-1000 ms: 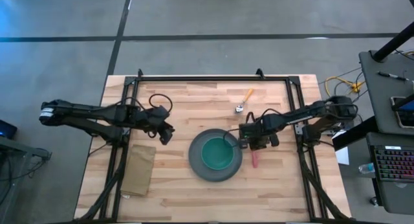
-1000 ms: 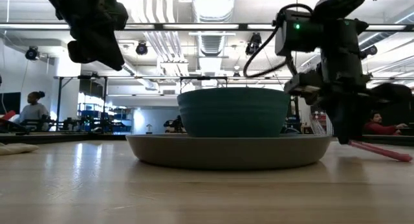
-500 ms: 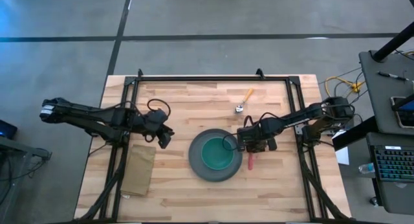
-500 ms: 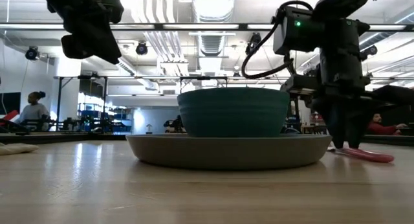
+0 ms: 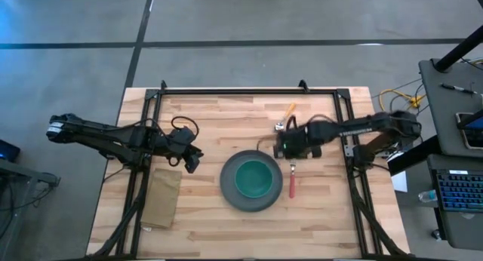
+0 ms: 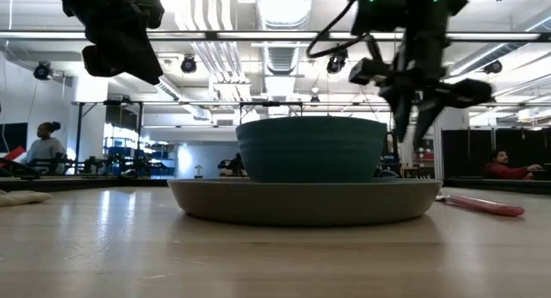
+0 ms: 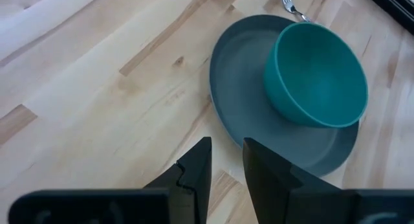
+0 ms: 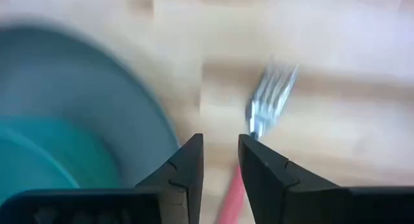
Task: Set table place
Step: Put the yellow spoon into the green bowl
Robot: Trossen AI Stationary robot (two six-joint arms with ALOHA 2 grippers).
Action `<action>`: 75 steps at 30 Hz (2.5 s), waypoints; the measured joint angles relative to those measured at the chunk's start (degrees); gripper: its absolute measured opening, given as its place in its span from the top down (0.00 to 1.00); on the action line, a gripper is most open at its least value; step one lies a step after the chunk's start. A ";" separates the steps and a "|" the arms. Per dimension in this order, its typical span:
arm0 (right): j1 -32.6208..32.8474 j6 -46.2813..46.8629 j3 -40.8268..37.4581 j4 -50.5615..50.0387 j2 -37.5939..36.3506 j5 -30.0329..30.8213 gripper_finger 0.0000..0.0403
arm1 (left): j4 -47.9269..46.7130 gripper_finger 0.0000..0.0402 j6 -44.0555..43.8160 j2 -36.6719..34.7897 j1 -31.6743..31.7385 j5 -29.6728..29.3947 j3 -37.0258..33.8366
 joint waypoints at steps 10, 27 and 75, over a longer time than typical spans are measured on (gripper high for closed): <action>-20.93 -15.82 2.08 1.27 0.07 0.52 0.77 | 0.08 0.82 0.93 0.00 0.09 -1.03 0.15; -35.26 -25.18 10.58 8.17 18.44 -3.16 0.74 | 0.04 0.82 -3.68 0.02 0.61 -1.43 0.15; -24.05 -50.14 29.72 1.04 29.68 -13.55 0.93 | -3.50 0.82 -2.58 -0.62 9.80 4.05 0.11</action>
